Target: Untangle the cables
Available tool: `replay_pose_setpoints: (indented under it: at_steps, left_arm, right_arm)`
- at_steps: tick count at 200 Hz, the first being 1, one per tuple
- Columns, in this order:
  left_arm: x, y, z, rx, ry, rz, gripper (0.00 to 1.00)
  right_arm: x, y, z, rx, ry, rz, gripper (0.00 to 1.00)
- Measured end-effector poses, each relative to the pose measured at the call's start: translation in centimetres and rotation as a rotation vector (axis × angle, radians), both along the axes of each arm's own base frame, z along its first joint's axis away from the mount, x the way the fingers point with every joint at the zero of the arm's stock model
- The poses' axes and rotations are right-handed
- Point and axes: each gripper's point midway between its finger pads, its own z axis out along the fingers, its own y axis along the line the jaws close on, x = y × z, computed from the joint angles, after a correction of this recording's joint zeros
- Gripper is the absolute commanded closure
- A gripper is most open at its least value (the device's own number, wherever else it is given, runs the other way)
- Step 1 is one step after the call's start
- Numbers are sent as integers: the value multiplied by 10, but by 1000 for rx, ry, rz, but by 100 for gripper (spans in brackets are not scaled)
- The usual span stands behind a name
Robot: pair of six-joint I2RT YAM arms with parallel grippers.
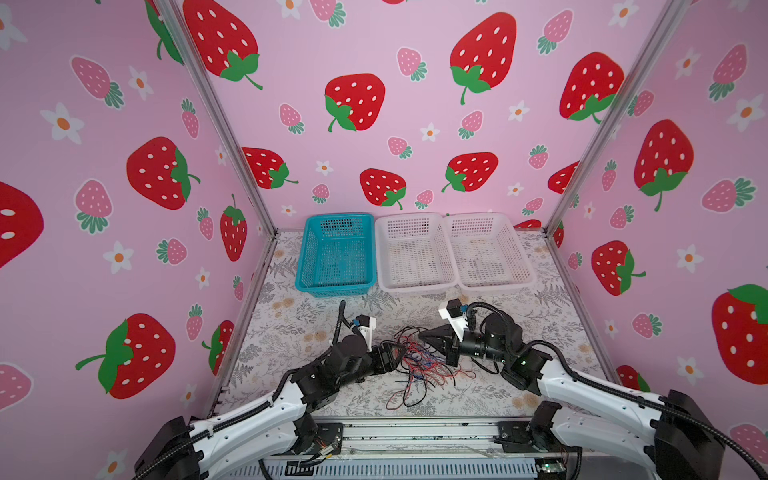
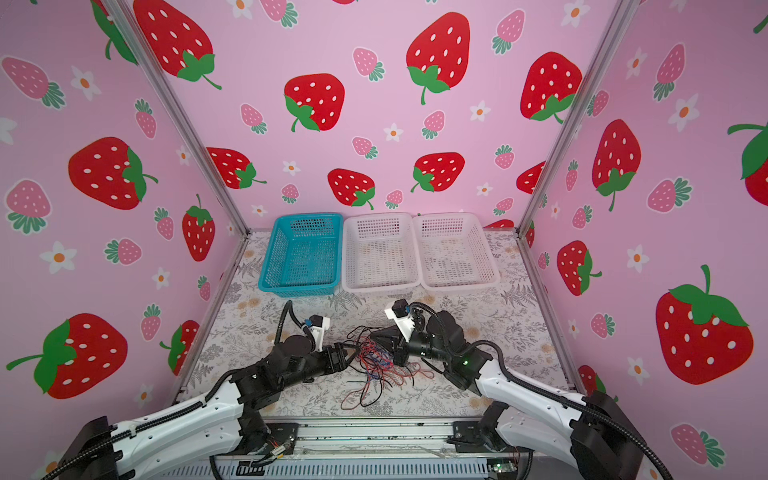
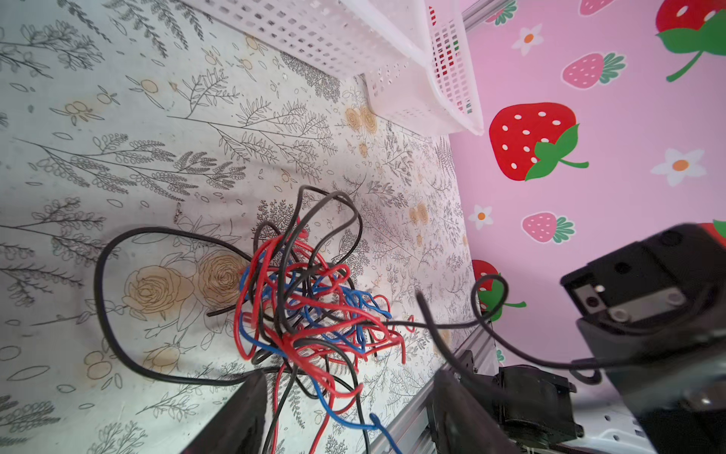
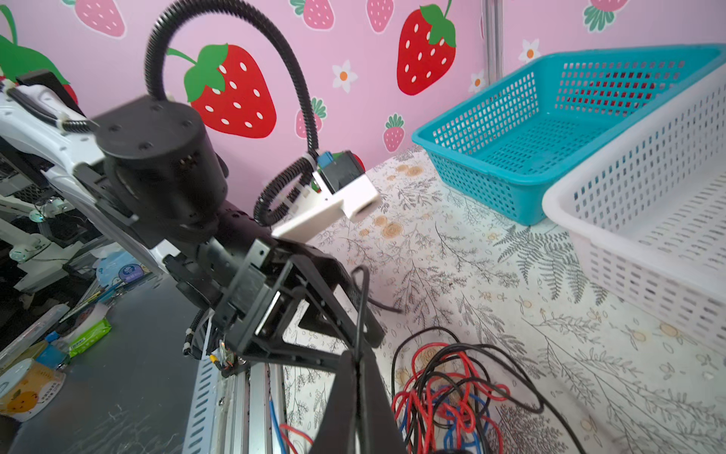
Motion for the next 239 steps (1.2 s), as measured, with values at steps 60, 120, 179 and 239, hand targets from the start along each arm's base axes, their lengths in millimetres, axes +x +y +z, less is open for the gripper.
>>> replay_pose_setpoints:
  at_steps: [60,120,179,239]
  left_arm:
    - [-1,-16,-10,-37,15,-37,32]
    - [-4,-28,-36,7,54,-67,44]
    - [-5,-36,-54,37,67,-86,71]
    - [-5,-32,-50,34,35,-80,100]
  right_arm:
    - [10,6,66,71,-52,-27,100]
    - [14,7,131,122,-92,-48,100]
    - [13,0,191,158,-117,-67,100]
    - [31,-22,221,106,-118,-234,100]
